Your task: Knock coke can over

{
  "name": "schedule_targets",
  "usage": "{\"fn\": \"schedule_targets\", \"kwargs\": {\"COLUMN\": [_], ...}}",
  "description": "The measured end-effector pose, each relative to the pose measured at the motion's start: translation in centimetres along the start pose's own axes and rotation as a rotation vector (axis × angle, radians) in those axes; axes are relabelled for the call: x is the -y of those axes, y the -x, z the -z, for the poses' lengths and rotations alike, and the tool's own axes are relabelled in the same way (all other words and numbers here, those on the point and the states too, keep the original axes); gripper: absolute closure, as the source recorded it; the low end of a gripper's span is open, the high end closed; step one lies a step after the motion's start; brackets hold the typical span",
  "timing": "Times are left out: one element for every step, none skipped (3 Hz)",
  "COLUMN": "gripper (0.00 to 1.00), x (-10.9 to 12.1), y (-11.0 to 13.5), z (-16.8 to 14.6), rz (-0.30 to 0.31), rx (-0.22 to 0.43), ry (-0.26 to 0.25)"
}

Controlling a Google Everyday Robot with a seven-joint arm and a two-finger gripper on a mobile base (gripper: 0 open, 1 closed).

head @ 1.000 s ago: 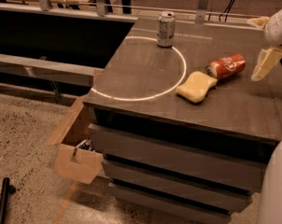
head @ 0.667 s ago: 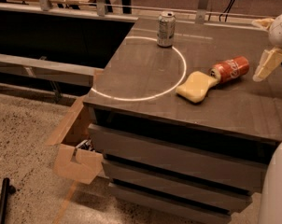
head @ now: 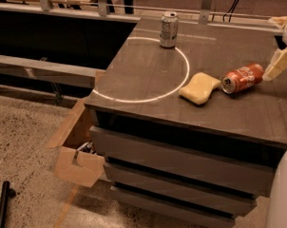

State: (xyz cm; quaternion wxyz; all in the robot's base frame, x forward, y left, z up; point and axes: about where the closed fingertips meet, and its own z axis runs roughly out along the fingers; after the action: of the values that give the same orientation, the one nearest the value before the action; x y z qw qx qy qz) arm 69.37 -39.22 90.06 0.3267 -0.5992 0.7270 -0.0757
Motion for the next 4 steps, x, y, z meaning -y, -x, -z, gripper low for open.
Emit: {"fn": "schedule_targets", "kwargs": {"gripper": [0.0, 0.0, 0.0, 0.0], "x": [-0.5, -1.2, -1.4, -0.6], "y": [-0.3, 0.2, 1.0, 1.6], "z": [-0.1, -0.3, -0.1, 1.0], "rz": [-0.017, -0.036, -0.05, -0.084], "rx": [0.009, 0.026, 0.032, 0.042], "ry": [0.013, 0.036, 0.046, 0.018]}}
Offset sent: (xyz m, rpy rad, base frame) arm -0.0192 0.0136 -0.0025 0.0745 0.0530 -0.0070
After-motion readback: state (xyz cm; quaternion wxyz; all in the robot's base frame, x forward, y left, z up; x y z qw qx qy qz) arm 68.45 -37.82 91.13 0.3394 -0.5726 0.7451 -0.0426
